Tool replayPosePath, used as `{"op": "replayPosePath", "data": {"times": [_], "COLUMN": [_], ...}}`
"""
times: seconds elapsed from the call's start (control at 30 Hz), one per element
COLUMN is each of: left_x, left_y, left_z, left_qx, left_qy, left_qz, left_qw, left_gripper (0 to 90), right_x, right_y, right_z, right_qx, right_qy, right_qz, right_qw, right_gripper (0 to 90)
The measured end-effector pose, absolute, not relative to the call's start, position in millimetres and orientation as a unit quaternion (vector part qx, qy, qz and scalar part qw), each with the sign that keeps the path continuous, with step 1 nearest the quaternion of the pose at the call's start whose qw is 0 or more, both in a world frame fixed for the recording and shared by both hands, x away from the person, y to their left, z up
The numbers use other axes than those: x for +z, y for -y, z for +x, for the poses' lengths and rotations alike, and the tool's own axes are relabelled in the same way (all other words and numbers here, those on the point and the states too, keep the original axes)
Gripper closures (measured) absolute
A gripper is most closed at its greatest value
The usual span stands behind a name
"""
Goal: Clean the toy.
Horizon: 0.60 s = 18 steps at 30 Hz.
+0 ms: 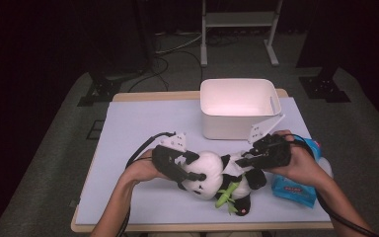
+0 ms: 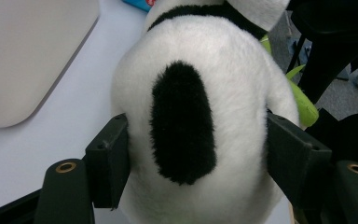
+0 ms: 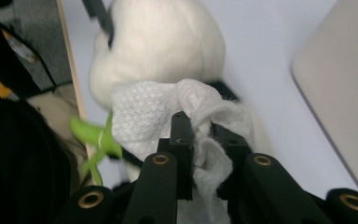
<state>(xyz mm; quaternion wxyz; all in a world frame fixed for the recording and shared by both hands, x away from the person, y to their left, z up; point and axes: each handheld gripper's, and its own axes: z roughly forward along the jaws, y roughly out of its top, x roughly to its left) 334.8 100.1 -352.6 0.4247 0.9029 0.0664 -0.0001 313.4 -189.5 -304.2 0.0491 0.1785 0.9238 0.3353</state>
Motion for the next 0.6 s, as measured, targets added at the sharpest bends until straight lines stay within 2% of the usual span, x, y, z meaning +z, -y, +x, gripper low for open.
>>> {"op": "replayPosePath", "data": {"times": [0.33,0.6], "left_x": [-350.6,-353.1], "left_y": [-98.3,-100.9], "left_z": [334.9,335.3], "left_qx": [0.002,0.001], "left_qy": [-0.06,-0.063], "left_qz": [0.905,0.905], "left_qw": [0.422,0.422], "left_gripper": [29.4,29.3], "right_x": [-292.0,-294.2], "right_y": [128.2,119.2], "right_z": [329.3,335.0], "right_qx": [0.36,0.341], "right_qy": [-0.923,-0.931], "right_qz": [0.132,0.129], "right_qw": [0.034,0.025], "right_gripper": [79.4,79.3]}}
